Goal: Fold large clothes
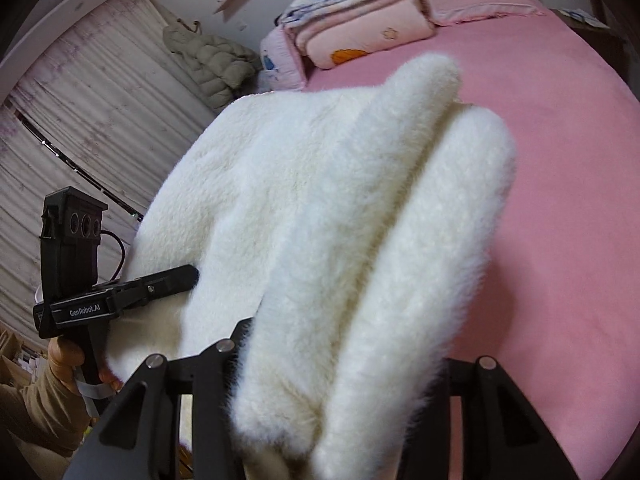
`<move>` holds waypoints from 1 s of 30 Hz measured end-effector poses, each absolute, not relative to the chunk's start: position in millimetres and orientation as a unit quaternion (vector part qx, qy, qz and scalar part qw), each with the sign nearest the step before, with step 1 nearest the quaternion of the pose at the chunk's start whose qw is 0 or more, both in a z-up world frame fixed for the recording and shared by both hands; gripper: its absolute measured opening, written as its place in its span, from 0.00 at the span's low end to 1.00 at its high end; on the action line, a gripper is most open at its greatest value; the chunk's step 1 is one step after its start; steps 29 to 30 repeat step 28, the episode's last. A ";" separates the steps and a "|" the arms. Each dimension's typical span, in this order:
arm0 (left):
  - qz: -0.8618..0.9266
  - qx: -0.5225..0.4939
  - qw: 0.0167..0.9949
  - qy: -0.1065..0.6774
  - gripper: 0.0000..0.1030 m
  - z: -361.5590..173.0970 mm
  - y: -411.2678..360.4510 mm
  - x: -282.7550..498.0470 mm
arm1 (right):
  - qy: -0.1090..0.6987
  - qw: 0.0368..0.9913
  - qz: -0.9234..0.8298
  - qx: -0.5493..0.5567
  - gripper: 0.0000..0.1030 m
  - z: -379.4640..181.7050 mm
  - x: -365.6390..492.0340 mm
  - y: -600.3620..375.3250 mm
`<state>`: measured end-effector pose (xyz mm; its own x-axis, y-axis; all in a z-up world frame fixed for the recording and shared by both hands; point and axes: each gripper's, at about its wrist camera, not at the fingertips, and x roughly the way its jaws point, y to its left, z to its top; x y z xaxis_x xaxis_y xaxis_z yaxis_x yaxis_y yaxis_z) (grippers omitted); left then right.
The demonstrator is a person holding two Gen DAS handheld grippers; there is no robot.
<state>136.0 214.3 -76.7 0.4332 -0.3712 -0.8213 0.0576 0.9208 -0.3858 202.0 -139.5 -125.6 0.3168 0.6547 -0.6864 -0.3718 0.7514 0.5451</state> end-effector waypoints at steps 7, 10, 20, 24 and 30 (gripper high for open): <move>-0.123 -0.119 0.851 0.497 0.64 -78.2 391.9 240.6 | 0.464 0.800 0.336 0.178 0.42 -137.6 296.2 27.3; -0.117 -0.108 0.852 0.499 0.64 -104.0 458.8 297.3 | 0.463 0.796 0.335 0.201 0.42 -168.8 349.1 81.9; -0.081 -0.142 0.844 0.511 0.69 -245.8 528.6 414.3 | 0.517 0.791 0.289 0.155 0.45 -290.0 473.4 184.3; -0.080 -0.152 0.853 0.493 0.77 -256.4 532.1 404.1 | 0.519 0.802 0.276 0.105 0.78 -308.1 484.0 189.7; -0.063 -0.144 0.854 0.496 0.88 -260.6 534.4 389.9 | 0.512 0.815 0.267 0.050 0.87 -299.8 480.2 191.6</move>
